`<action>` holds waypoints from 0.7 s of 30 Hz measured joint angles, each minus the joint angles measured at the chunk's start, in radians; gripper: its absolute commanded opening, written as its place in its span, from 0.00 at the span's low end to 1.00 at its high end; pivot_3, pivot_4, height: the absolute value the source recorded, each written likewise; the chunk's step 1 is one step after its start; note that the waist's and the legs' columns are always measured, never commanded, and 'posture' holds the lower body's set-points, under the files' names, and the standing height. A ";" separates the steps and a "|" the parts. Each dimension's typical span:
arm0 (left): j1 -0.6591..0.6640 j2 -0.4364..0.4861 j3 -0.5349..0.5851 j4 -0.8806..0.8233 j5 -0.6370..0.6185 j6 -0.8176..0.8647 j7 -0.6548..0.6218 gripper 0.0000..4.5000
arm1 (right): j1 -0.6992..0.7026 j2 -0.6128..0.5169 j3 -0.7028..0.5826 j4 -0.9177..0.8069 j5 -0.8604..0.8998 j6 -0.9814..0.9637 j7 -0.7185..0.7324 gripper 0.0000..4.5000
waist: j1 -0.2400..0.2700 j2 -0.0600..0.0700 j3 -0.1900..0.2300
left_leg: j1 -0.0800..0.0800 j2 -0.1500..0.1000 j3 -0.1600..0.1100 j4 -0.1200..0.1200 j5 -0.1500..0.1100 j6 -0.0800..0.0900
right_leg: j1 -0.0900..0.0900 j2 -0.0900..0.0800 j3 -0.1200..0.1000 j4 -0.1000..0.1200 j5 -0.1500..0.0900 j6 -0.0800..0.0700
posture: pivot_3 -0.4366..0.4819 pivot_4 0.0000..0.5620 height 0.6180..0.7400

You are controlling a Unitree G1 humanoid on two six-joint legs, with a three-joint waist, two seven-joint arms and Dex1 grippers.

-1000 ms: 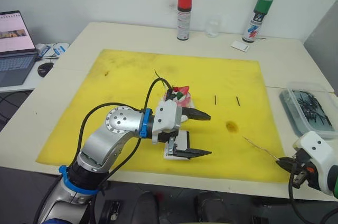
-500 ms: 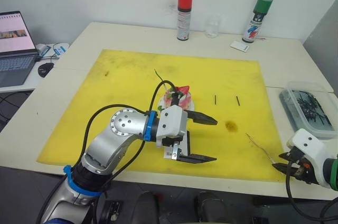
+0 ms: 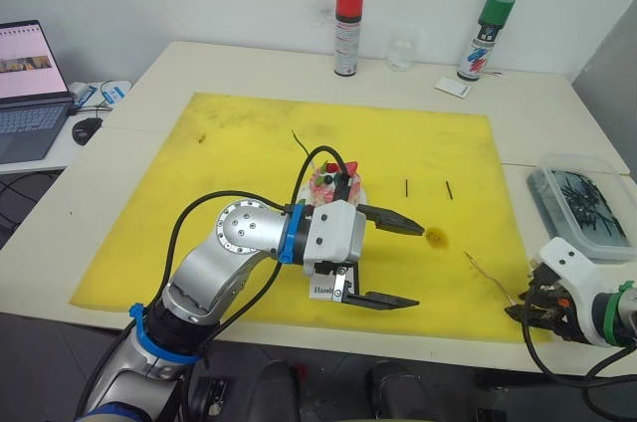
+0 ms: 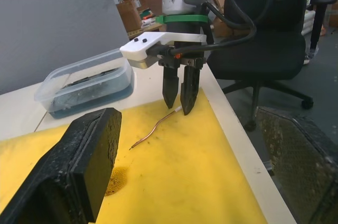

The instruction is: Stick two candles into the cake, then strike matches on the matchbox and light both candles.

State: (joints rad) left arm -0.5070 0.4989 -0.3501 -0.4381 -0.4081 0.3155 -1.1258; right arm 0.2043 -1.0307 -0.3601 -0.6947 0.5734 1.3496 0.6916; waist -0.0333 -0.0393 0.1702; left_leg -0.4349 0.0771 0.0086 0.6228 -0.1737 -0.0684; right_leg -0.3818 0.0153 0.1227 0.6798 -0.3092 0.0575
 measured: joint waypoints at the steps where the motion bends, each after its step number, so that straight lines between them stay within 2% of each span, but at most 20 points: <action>1: 0.000 0.000 0.000 0.000 0.000 0.000 0.000 1.00 | -0.002 0.003 -0.001 -0.002 0.001 0.012 -0.004 0.35 | 0.000 0.000 0.000 | 0.000 0.000 0.000 0.000 0.000 0.000 | 0.000 0.000 0.000 0.000 0.000 0.000 | 0.48 0.27 1.00; 2: 0.000 0.000 0.000 0.000 0.000 0.000 0.000 1.00 | -0.004 0.006 -0.002 -0.004 0.004 0.020 -0.006 0.31 | 0.000 0.000 0.000 | 0.000 0.000 0.000 0.000 0.000 0.000 | 0.000 0.000 0.000 0.000 0.000 0.000 | 0.48 0.27 1.00; 6: -0.006 -0.002 0.000 0.000 0.000 0.000 0.001 1.00 | -0.030 0.029 -0.001 -0.008 0.024 0.069 -0.021 0.01 | 0.000 0.000 0.000 | 0.000 0.000 0.000 0.000 0.000 0.000 | 0.000 0.000 0.000 0.000 0.000 0.000 | 0.48 0.27 1.00; 12: -0.004 0.010 0.003 0.003 0.000 0.001 0.000 1.00 | -0.137 0.074 -0.001 0.022 0.076 0.141 -0.023 0.01 | -0.008 0.000 0.000 | 0.000 0.000 0.000 0.000 0.000 0.000 | 0.000 0.000 0.001 0.000 0.000 0.000 | 0.48 0.27 1.00; 15: 0.031 0.025 0.026 0.001 -0.018 0.024 0.012 1.00 | -0.241 0.152 0.000 0.030 0.133 0.107 -0.004 0.01 | -0.020 0.001 0.001 | 0.000 0.001 0.000 0.000 0.000 0.000 | 0.000 0.001 0.000 0.000 0.000 0.000 | 0.48 0.27 1.00; 18: 0.113 0.026 0.123 -0.029 -0.122 0.142 0.103 1.00 | -0.389 0.334 0.005 0.035 0.168 -0.021 -0.031 0.01 | -0.030 0.001 0.002 | 0.000 0.002 0.000 -0.001 0.000 0.000 | -0.001 0.001 0.000 0.001 0.001 0.001 | 0.48 0.27 1.00; 20: 0.193 0.028 0.225 -0.097 -0.218 0.258 0.214 1.00 | -0.520 0.522 0.041 0.069 0.160 -0.164 -0.091 0.01 | -0.045 0.001 0.003 | 0.000 0.002 -0.001 -0.003 0.000 0.000 | -0.002 0.002 0.000 0.001 0.003 0.005 | 0.48 0.27 1.00; 21: 0.220 0.029 0.251 -0.121 -0.244 0.296 0.254 1.00 | -0.550 0.561 0.065 0.077 0.148 -0.225 -0.106 0.01 | -0.047 0.003 0.004 | 0.000 0.002 -0.001 -0.004 0.000 0.000 | -0.002 0.002 -0.001 0.001 0.003 0.006 | 0.48 0.27 1.00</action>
State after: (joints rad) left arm -0.2870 0.5280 -0.0995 -0.5589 -0.6521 0.6120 -0.8714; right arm -0.3459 -0.4694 -0.2955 -0.6178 0.7213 1.1245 0.5859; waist -0.0807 -0.0364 0.1742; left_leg -0.4351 0.0788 0.0071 0.6192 -0.1736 -0.0683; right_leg -0.3840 0.0169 0.1219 0.6811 -0.3060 0.0630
